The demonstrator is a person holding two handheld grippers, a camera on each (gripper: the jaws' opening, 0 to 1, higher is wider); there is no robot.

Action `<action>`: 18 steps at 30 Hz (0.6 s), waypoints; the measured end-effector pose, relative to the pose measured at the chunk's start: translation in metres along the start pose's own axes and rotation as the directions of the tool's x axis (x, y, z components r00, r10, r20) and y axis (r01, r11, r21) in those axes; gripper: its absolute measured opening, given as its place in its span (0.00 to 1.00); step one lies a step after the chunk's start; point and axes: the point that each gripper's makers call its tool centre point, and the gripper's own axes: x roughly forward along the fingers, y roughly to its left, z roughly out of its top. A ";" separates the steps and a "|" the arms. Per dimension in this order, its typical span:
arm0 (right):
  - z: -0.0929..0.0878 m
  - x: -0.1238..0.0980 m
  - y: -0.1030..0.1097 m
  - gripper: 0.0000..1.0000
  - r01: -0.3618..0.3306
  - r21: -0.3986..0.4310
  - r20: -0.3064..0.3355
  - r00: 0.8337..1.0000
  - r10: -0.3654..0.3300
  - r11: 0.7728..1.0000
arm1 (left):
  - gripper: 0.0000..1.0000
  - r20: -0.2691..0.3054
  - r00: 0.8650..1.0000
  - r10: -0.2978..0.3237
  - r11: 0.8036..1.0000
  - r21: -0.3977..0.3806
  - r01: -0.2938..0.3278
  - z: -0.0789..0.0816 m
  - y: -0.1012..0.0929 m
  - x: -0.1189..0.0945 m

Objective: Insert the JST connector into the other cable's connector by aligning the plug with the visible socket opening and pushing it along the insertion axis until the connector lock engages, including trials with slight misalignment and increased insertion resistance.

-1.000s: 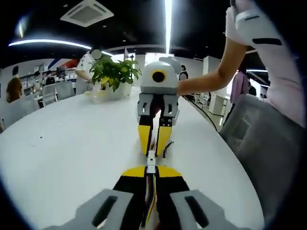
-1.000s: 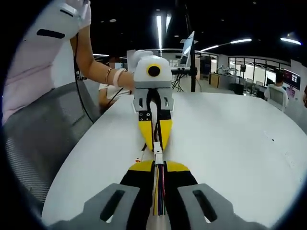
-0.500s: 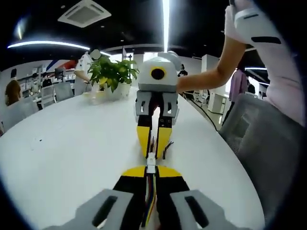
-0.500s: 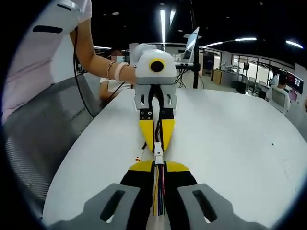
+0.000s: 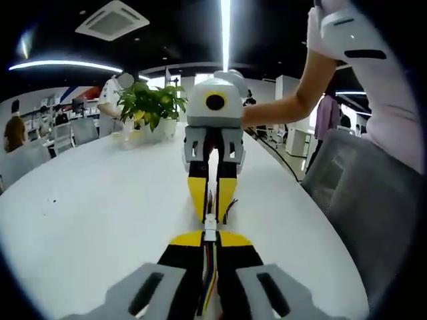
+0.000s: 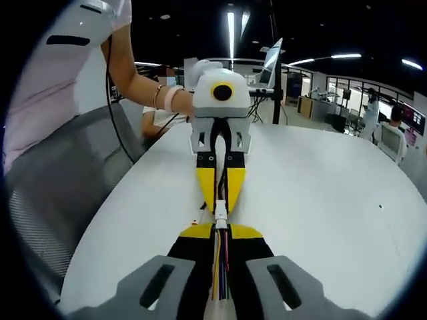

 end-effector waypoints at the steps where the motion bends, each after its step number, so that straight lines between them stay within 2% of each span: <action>1: 0.000 0.000 0.000 0.02 -0.002 0.002 -0.001 1.000 0.002 1.000 | 0.00 -0.001 1.000 0.000 1.000 0.004 0.000 0.000 0.000 0.000; 18: 0.002 0.007 0.001 0.01 -0.052 0.006 -0.005 0.999 0.052 0.999 | 0.00 -0.025 0.999 -0.022 0.999 0.049 0.023 -0.001 -0.002 -0.002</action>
